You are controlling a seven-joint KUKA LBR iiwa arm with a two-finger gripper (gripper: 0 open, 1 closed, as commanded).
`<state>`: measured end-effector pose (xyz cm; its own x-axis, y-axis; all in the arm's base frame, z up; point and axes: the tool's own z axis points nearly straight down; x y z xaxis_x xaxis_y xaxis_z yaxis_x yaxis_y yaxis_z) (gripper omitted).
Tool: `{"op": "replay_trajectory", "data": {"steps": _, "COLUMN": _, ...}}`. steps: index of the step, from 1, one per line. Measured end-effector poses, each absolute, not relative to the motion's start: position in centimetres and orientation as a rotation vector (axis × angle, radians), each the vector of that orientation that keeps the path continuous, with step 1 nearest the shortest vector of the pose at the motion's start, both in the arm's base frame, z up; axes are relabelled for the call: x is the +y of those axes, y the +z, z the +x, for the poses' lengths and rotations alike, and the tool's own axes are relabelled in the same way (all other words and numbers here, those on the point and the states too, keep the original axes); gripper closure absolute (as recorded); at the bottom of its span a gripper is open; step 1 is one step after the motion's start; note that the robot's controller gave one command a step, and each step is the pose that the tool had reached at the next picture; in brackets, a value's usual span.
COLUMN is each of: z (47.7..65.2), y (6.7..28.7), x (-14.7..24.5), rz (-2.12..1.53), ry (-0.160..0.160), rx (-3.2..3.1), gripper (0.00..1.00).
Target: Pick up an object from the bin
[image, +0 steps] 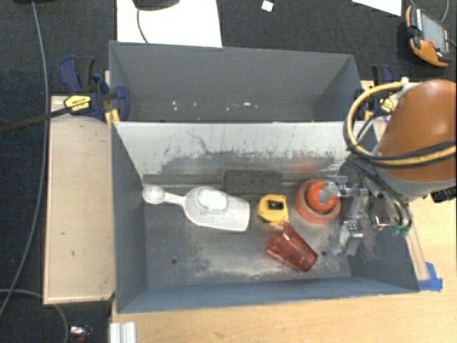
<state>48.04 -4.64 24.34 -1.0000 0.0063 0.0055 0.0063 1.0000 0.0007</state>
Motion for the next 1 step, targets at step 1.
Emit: {"op": "replay_trajectory", "data": {"steps": 1, "z": 48.19, "y": 24.74, "x": -4.62, "rz": -0.005, "ry": 0.0, "rx": -3.145, "gripper": 0.0}}
